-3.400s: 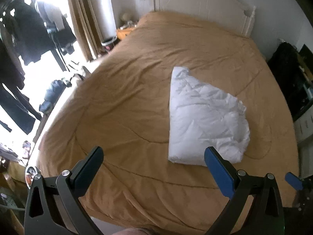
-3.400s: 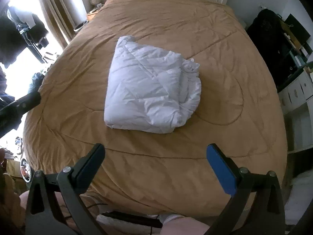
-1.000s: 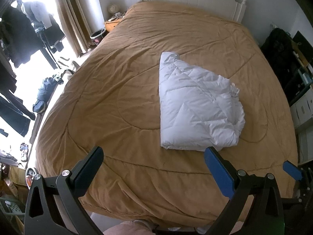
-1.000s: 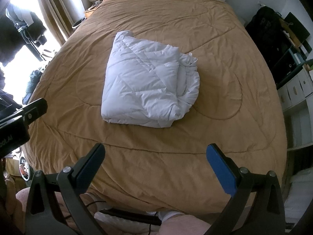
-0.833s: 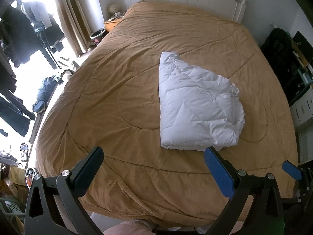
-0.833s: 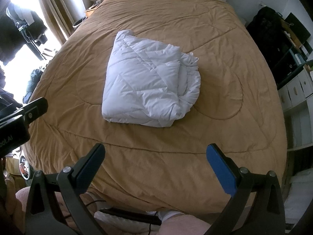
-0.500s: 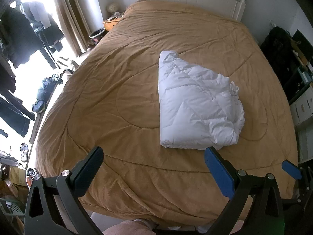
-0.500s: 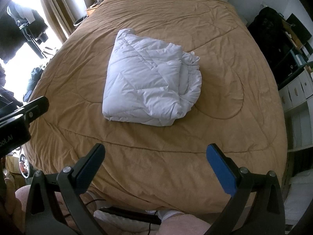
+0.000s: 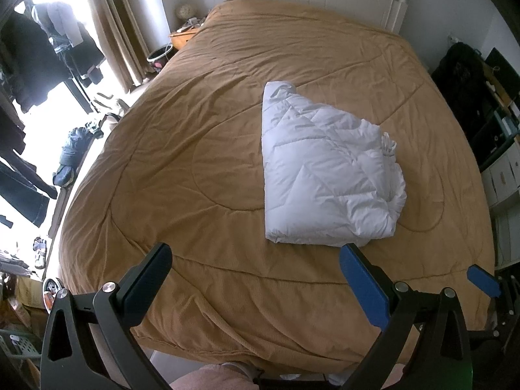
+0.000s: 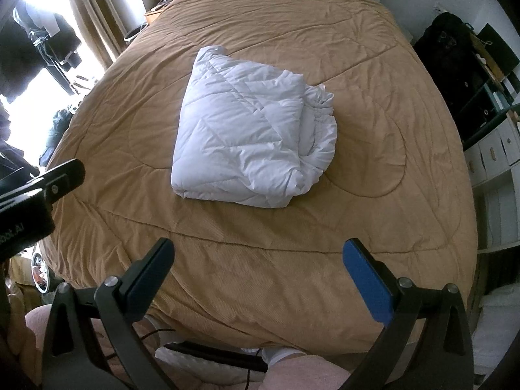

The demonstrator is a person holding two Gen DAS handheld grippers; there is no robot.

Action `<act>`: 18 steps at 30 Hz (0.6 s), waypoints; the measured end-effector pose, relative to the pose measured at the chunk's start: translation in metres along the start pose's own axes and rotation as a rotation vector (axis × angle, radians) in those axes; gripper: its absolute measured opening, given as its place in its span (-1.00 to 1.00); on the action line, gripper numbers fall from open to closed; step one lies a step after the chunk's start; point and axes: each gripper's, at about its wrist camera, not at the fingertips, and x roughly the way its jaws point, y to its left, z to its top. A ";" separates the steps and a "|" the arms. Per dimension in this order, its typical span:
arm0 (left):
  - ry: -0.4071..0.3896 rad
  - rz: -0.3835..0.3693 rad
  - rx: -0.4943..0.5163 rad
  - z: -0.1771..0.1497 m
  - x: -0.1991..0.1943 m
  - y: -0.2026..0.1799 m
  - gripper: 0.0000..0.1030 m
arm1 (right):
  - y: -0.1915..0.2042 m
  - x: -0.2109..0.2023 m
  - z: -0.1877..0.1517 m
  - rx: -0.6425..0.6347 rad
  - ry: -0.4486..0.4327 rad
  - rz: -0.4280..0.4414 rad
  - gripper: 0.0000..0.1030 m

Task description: Fold large clothes

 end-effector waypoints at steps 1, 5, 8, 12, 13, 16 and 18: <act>-0.001 -0.001 0.002 0.000 0.000 0.000 0.99 | 0.000 0.000 0.000 0.001 0.000 -0.001 1.00; 0.003 -0.004 0.011 -0.001 0.001 0.000 0.99 | 0.001 0.001 -0.001 -0.004 -0.001 -0.001 1.00; 0.014 -0.009 0.012 0.001 0.003 0.001 0.99 | 0.002 0.001 -0.002 -0.004 0.002 0.004 1.00; 0.012 -0.008 0.014 0.002 0.004 0.002 0.99 | 0.001 0.002 0.000 -0.009 0.002 0.006 1.00; 0.014 -0.008 0.014 0.003 0.004 0.002 0.99 | 0.002 0.002 -0.001 -0.008 0.002 0.006 1.00; 0.019 -0.010 0.014 0.004 0.005 0.003 0.99 | 0.002 0.002 0.000 -0.010 0.002 0.006 1.00; 0.022 -0.009 0.012 0.005 0.006 0.003 0.99 | 0.001 0.003 0.000 -0.014 0.003 0.007 1.00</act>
